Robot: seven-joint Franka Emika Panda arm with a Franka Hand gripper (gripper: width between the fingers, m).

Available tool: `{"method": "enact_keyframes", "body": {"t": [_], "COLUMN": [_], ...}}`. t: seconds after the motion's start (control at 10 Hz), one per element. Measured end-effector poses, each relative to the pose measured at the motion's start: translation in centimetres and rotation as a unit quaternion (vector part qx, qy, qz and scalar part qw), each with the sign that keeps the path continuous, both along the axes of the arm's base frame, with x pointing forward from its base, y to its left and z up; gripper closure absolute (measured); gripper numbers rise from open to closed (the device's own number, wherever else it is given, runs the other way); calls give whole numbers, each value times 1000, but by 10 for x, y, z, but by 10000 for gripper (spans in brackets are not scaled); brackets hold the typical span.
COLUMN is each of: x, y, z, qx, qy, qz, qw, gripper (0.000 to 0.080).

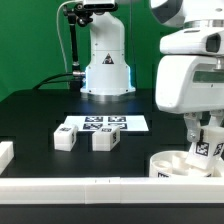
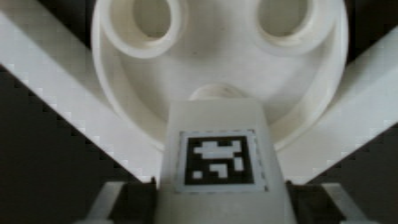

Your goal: Assemble stool

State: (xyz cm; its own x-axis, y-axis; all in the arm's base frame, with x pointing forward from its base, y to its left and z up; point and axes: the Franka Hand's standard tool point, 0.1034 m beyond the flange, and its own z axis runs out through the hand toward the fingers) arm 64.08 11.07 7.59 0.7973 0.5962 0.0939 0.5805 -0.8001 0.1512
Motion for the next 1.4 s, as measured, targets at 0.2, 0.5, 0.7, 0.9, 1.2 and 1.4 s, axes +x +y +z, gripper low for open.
{"method": "enact_keyframes", "body": {"t": [0.2, 0.5, 0.7, 0.9, 1.2, 1.4], "x": [0, -2, -4, -4, -4, -4], "y": [1, 4, 2, 0, -2, -3], "z": [-1, -3, -3, -4, -4, -4], "qx": [26, 62, 96, 111, 128, 140], "qy": [-10, -29, -39, -37, -34, -31], "qz": [-113, -247, -354, -415, -490, -538], "qw": [993, 967, 929, 902, 861, 831], "gripper": [458, 458, 458, 458, 458, 458]}}
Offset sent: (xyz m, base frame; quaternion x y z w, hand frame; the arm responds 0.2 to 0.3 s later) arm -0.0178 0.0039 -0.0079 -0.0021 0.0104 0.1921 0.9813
